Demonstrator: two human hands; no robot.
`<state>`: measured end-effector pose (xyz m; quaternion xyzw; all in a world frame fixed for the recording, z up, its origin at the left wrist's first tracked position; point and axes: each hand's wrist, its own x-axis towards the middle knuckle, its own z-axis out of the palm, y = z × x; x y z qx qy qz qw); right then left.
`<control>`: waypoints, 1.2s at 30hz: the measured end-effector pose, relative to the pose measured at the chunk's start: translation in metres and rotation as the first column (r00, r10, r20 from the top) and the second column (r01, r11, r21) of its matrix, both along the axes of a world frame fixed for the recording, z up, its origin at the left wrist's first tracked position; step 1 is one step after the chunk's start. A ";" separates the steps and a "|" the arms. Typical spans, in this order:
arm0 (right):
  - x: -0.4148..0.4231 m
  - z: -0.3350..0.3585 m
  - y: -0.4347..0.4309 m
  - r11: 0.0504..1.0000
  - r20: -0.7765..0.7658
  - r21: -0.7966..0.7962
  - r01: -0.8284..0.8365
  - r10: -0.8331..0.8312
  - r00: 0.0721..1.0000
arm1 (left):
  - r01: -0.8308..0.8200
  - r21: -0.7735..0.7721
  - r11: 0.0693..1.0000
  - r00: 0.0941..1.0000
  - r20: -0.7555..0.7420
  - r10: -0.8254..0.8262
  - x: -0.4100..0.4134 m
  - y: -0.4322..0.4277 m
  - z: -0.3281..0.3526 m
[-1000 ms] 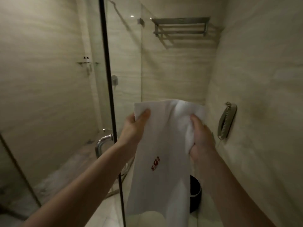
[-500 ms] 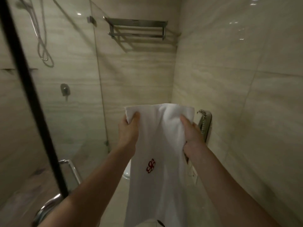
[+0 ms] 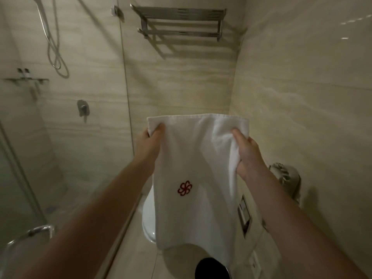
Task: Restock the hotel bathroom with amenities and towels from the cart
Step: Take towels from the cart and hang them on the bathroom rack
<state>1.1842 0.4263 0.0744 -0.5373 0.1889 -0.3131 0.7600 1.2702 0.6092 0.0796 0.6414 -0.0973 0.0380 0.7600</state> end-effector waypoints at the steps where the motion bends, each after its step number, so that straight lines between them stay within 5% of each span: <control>1: 0.013 0.002 -0.008 1.000 0.010 -0.003 -0.003 0.003 1.000 | 0.001 0.018 1.000 1.000 0.011 -0.002 0.011 -0.004 0.002; 10: 0.123 0.020 -0.058 0.983 0.055 -0.184 0.009 0.001 0.998 | 0.002 0.181 0.983 0.995 0.101 -0.021 0.127 -0.016 0.020; 27: 0.364 0.060 -0.107 0.913 0.029 -0.407 0.021 -0.009 1.000 | 0.279 0.410 0.868 0.912 0.171 -0.374 0.409 -0.013 0.087; 36: 0.494 0.094 -0.171 0.810 -0.061 -0.583 0.061 -0.118 0.991 | 0.062 0.502 0.863 0.902 0.342 -0.264 0.524 -0.068 0.123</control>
